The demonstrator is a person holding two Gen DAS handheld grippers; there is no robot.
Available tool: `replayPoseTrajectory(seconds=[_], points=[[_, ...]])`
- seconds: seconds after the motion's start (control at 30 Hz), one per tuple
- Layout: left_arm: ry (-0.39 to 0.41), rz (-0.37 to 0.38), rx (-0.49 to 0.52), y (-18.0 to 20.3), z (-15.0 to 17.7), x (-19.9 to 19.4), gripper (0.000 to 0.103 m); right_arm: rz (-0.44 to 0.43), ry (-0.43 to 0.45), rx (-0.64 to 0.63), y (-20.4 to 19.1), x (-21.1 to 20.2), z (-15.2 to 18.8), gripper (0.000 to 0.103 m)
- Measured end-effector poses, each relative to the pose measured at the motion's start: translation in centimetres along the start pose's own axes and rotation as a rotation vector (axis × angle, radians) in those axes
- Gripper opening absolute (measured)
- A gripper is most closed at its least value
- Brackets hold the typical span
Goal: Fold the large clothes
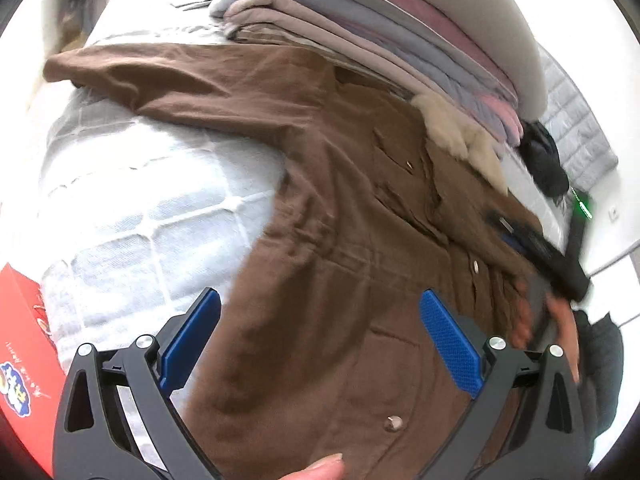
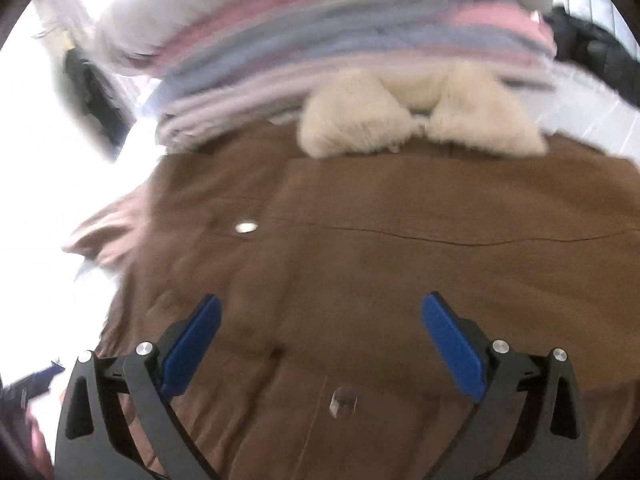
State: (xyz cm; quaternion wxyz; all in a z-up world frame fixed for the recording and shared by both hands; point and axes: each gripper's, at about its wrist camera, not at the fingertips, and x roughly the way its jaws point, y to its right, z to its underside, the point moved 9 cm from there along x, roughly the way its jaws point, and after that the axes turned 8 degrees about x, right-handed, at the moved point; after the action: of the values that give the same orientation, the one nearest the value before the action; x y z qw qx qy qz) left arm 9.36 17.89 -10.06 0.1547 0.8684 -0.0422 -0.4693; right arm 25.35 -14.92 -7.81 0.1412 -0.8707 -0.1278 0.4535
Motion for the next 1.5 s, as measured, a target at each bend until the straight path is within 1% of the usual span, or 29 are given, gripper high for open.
replayPoseTrajectory(seconds=[0.03,0.07,0.13,0.17,0.23,0.27,0.3,0.33,0.37,0.4,0.47,0.6,0.67,0.8,0.9,0.93,1.0,1.03,1.07,1.1,1.13,1.17,1.2,1.23,1.27,1.37,1.43,1.5], points=[[0.016,-0.001,-0.006,-0.5,-0.4,-0.2,0.096,-0.019,0.006,0.006,-0.1,-1.3,0.9,0.097],[0.055,0.013,-0.03,-1.6,-1.3,-0.7,0.096,-0.04,0.002,0.024,-0.1,-2.4,1.9,0.097],[0.107,0.063,-0.092,-3.8,-2.7,-1.6,0.096,-0.062,-0.005,0.077,0.4,-4.2,4.1,0.097],[0.119,0.066,-0.118,-4.9,-3.2,-1.9,0.097,-0.072,-0.021,0.129,1.0,-5.3,5.8,0.097],[0.122,0.066,-0.163,-7.3,-4.3,-2.0,0.097,-0.087,-0.038,0.203,1.9,-6.6,7.9,0.097],[0.109,0.075,-0.208,-9.2,-4.8,-1.7,0.097,-0.1,-0.046,0.254,2.3,-7.3,9.3,0.097],[0.101,0.096,-0.254,-10.6,-5.2,-1.3,0.097,-0.12,-0.048,0.289,2.6,-7.7,10.3,0.097],[0.103,0.143,-0.321,-12.5,-6.0,-0.9,0.097,-0.14,-0.047,0.314,2.7,-8.2,11.1,0.097],[0.11,0.163,-0.365,-13.9,-6.5,-0.6,0.097,-0.151,-0.044,0.33,2.9,-8.4,11.7,0.097],[0.119,0.171,-0.413,-15.6,-7.1,-0.3,0.097,-0.159,-0.043,0.35,3.0,-8.8,12.5,0.097],[0.146,0.183,-0.487,-18.5,-8.2,0.1,0.097,-0.166,-0.053,0.366,3.0,-8.3,13.1,0.097],[0.184,0.264,-0.644,-23.4,-9.8,1.6,0.097,-0.159,-0.095,0.382,3.3,-6.6,13.7,0.097],[0.207,0.291,-0.671,-24.8,-11.0,2.1,0.097,-0.155,-0.101,0.372,3.1,-6.3,13.8,0.097],[0.236,0.281,-0.69,-26.2,-12.8,3.0,0.097,-0.161,-0.102,0.374,3.2,-6.2,14.0,0.097],[0.251,0.264,-0.71,-26.8,-14.0,3.6,0.097,-0.168,-0.101,0.38,3.2,-6.2,14.0,0.097],[0.28,0.254,-0.695,-26.8,-14.8,3.6,0.096,-0.17,-0.101,0.381,3.2,-6.2,14.0,0.097],[0.313,0.222,-0.688,-27.3,-15.6,3.0,0.096,-0.173,-0.101,0.384,3.2,-6.3,14.0,0.097],[0.334,0.205,-0.686,-27.4,-16.0,2.8,0.094,-0.175,-0.1,0.385,3.2,-6.3,14.0,0.097],[0.348,0.176,-0.681,-27.6,-16.7,2.7,0.076,-0.182,-0.099,0.388,3.2,-6.3,14.0,0.097],[0.339,0.165,-0.68,-27.7,-16.8,2.8,0.061,-0.185,-0.1,0.392,3.2,-6.3,14.0,0.097],[0.311,0.156,-0.688,-27.9,-17.0,3.4,0.024,-0.187,-0.099,0.393,3.2,-6.3,13.9,0.097],[0.287,0.16,-0.705,-28.1,-17.0,4.0,0.004,-0.19,-0.098,0.396,3.3,-6.3,13.8,0.097],[0.286,0.162,-0.703,-28.0,-17.2,4.1,0.004,-0.194,-0.096,0.4,3.3,-6.4,13.8,0.097],[0.298,0.13,-0.672,-27.7,-17.6,3.7,0.004,-0.201,-0.094,0.404,3.2,-6.4,13.7,0.097],[0.3,0.118,-0.65,-27.3,-17.8,3.4,0.004,-0.211,-0.092,0.41,3.2,-6.5,13.6,0.097],[0.347,0.083,-0.564,-25.1,-19.3,1.4,0.003,-0.244,-0.086,0.433,3.2,-6.9,13.3,0.097],[0.385,0.079,-0.495,-22.9,-20.5,-0.1,0.003,-0.258,-0.082,0.445,3.2,-7.2,13.1,0.097],[0.426,0.086,-0.39,-19.4,-22.3,-1.8,0.003,-0.278,-0.069,0.456,3.2,-7.7,12.8,0.097]])
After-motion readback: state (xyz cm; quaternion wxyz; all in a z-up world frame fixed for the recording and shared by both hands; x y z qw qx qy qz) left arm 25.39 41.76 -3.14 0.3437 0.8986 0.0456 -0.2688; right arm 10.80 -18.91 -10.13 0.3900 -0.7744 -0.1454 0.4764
